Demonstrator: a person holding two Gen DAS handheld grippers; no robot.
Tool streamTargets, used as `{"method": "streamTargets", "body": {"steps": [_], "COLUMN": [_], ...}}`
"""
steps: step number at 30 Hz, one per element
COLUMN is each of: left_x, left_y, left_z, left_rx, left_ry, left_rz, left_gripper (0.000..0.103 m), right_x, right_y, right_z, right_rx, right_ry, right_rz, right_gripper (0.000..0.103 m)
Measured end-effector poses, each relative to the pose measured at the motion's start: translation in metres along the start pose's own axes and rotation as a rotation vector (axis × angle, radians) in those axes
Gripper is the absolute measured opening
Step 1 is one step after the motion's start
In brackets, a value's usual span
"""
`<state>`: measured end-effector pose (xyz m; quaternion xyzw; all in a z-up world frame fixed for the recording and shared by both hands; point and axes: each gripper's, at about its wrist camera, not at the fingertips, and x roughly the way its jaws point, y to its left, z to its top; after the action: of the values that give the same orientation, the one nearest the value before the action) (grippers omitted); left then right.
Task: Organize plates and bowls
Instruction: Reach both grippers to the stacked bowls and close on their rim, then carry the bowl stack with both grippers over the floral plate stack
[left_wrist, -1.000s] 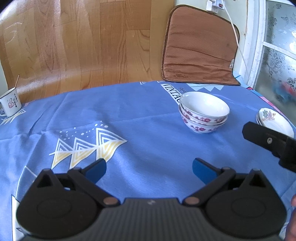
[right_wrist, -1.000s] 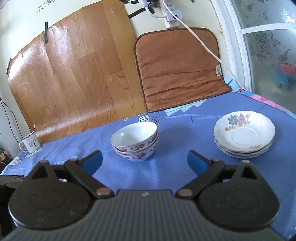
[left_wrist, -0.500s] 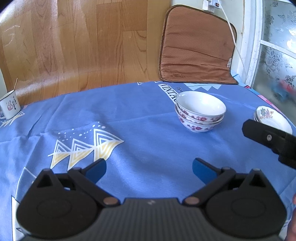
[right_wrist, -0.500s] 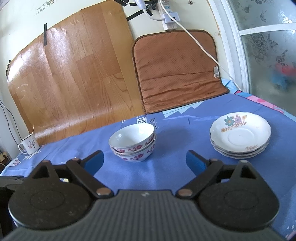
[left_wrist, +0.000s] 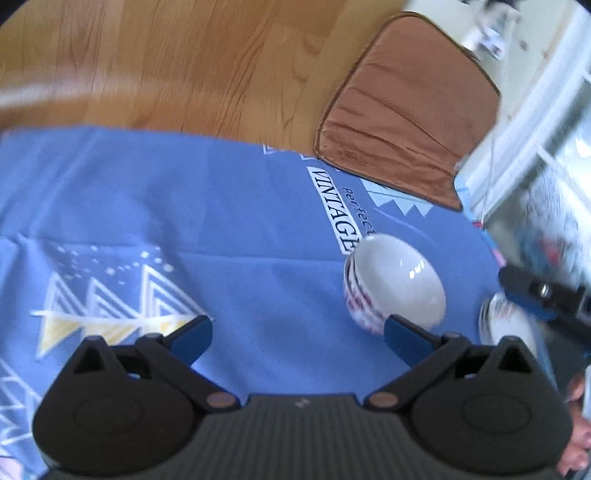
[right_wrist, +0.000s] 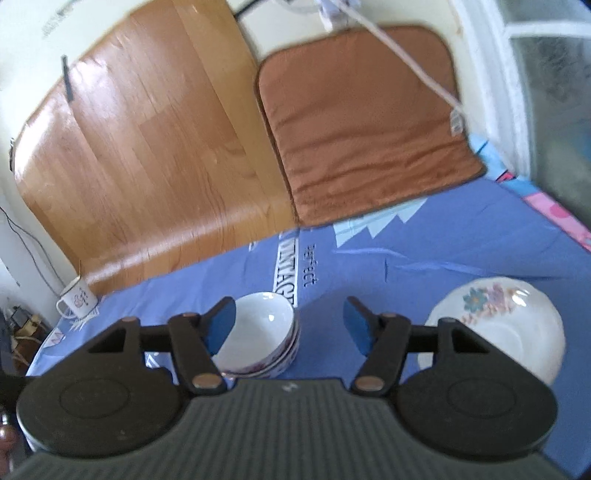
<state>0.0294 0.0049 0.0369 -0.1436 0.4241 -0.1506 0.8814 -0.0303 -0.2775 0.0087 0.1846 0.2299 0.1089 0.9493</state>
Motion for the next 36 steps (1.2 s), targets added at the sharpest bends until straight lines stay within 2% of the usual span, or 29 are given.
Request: {"method": "streamTargets", "body": {"steps": [3,4,8,14,15,16,17,18,19,21,24,30,36], "left_x": [0.016,0.020,0.036,0.064,0.069,0.074,0.075,0.075,0.077,0.074,0.066,0.056,0.080], "left_y": [-0.001,-0.003,-0.012,-0.017,-0.019,-0.020,-0.021,-0.021,-0.021,-0.024,-0.039,-0.097,-0.173], "left_z": [0.012,0.015,0.026,0.033,0.031,0.028,0.026,0.024,0.024,0.023,0.025,0.035,0.027], "left_rx": [-0.020,-0.028,-0.072,-0.098,-0.093,-0.091,-0.087,-0.086,-0.103,-0.132,-0.108,-0.040,0.056], "left_ry": [0.046,0.049,0.067,0.146,0.162,0.179,0.159,0.157,0.174,0.183,0.174,0.160,0.226], "left_rz": [-0.073,-0.088,-0.111,-0.116,-0.120,-0.122,-0.121,-0.126,-0.160,-0.143,-0.108,-0.193,-0.282], "left_gripper": [0.099,0.099,0.095,0.063,0.054,0.047,0.046,0.038,0.031,0.031,0.031,0.031,0.031], "right_x": [0.023,0.030,0.059,0.091,0.095,0.100,0.105,0.110,0.115,0.115,0.106,0.059,-0.002], "right_y": [-0.010,-0.012,-0.015,-0.015,-0.016,-0.017,-0.019,-0.021,-0.026,-0.029,-0.024,-0.045,-0.088], "right_z": [0.016,0.019,0.029,0.030,0.028,0.027,0.024,0.021,0.017,0.016,0.019,0.046,0.052], "right_rx": [0.011,0.011,0.007,-0.030,-0.033,-0.031,-0.021,-0.005,0.030,0.072,0.064,0.052,0.068], "right_ry": [0.108,0.143,0.277,0.413,0.427,0.444,0.468,0.492,0.508,0.509,0.509,0.413,0.331], "right_rz": [0.029,0.039,0.079,0.087,0.088,0.090,0.094,0.100,0.126,0.136,0.131,0.100,-0.027], "right_gripper": [0.064,0.059,0.050,0.041,0.040,0.036,0.029,0.026,0.024,0.023,0.023,0.023,0.023]}}
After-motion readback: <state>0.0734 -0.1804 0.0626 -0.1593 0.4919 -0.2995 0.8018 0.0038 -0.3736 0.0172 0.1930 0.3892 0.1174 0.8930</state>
